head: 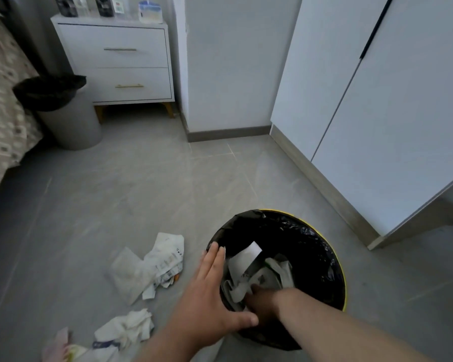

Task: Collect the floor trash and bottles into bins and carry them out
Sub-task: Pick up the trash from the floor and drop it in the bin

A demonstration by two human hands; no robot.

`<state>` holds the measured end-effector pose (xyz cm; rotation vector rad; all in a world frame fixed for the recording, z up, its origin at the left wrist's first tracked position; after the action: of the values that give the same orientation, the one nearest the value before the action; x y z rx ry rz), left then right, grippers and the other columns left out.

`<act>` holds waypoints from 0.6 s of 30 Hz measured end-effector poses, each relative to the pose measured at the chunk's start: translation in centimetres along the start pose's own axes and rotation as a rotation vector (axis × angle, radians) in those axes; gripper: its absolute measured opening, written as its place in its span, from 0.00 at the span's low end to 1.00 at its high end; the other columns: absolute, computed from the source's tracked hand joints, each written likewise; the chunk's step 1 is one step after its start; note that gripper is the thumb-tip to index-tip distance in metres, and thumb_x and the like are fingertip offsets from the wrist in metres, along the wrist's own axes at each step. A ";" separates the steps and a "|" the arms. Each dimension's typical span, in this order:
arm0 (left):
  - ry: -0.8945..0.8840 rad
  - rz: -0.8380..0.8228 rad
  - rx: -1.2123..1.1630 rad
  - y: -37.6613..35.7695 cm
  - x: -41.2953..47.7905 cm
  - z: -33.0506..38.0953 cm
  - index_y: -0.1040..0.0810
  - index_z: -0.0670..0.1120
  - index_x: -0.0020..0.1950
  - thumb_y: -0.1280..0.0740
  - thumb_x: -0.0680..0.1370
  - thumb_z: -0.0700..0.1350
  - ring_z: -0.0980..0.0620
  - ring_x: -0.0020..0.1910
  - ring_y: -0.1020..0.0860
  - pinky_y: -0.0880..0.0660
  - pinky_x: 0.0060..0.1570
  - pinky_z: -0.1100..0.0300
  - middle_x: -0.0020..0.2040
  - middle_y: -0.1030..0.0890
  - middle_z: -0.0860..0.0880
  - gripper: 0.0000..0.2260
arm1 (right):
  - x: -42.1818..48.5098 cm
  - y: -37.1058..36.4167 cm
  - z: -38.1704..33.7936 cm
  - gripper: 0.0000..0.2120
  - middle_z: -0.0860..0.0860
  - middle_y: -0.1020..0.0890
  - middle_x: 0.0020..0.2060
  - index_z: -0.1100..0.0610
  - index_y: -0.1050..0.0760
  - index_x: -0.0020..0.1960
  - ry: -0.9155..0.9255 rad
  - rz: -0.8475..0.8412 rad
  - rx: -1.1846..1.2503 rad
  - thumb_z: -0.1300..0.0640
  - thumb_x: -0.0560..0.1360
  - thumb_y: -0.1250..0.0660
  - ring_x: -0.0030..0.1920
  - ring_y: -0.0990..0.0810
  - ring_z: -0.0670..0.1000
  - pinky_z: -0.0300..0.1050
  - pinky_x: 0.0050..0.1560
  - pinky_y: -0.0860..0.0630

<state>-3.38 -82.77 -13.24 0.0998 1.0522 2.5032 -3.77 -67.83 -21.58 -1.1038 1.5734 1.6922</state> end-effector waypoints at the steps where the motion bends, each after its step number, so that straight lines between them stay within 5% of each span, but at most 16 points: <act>1: 0.004 -0.016 -0.001 -0.1 0.0 -0.1 0.64 0.56 0.76 0.29 0.57 0.71 0.62 0.74 0.67 0.54 0.75 0.60 0.74 0.69 0.64 0.60 | -1.3 0.8 -0.3 0.32 0.61 0.39 0.74 0.53 0.44 0.75 0.046 0.063 -0.018 0.41 0.77 0.42 0.73 0.39 0.64 0.58 0.71 0.37; 6: -0.036 0.031 -0.036 2.3 -1.5 0.0 0.60 0.68 0.70 0.34 0.62 0.72 0.65 0.73 0.64 0.51 0.75 0.59 0.74 0.64 0.65 0.46 | -9.2 5.6 0.2 0.17 0.53 0.21 0.56 0.46 0.26 0.58 0.107 0.387 0.015 0.41 0.73 0.42 0.59 0.25 0.59 0.54 0.61 0.27; 9: 0.023 0.172 -0.139 5.9 -4.5 -1.1 0.51 0.66 0.74 0.40 0.61 0.75 0.66 0.74 0.55 0.50 0.71 0.65 0.75 0.55 0.64 0.44 | -12.1 7.7 0.1 0.11 0.53 0.24 0.37 0.55 0.25 0.38 0.013 0.411 0.048 0.55 0.74 0.43 0.41 0.25 0.56 0.49 0.45 0.27; 11: 0.119 0.258 -0.199 8.0 -7.3 -3.3 0.44 0.58 0.75 0.38 0.64 0.73 0.61 0.75 0.47 0.47 0.72 0.63 0.76 0.46 0.59 0.43 | -14.2 9.9 -2.4 0.11 0.53 0.28 0.30 0.57 0.30 0.35 0.009 0.547 0.081 0.61 0.74 0.44 0.34 0.31 0.54 0.49 0.37 0.32; 15: 0.485 0.412 -0.387 11.0 -14.3 -10.2 0.36 0.48 0.74 0.35 0.76 0.58 0.47 0.72 0.35 0.40 0.71 0.52 0.74 0.34 0.45 0.30 | -15.6 12.1 -10.3 0.11 0.51 0.20 0.37 0.56 0.25 0.42 0.193 0.843 0.280 0.56 0.77 0.44 0.38 0.23 0.54 0.49 0.40 0.25; 18: 0.692 0.442 -0.401 12.1 -19.0 -15.1 0.32 0.44 0.70 0.36 0.76 0.57 0.45 0.70 0.34 0.37 0.66 0.53 0.72 0.33 0.42 0.27 | -13.0 10.7 -16.1 0.10 0.52 0.17 0.45 0.54 0.22 0.46 0.290 0.803 0.335 0.55 0.76 0.42 0.46 0.21 0.56 0.49 0.45 0.24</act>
<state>6.25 -108.16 -13.73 -0.7805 0.7789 3.2037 -3.47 -83.54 -4.38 -0.5809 2.6157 1.6556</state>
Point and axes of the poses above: each hand's wrist, its own x-axis towards the middle knuckle, its own y-axis out of the back of the hand, z = x × y, the point moved 5 cm from there along x, towards the middle knuckle
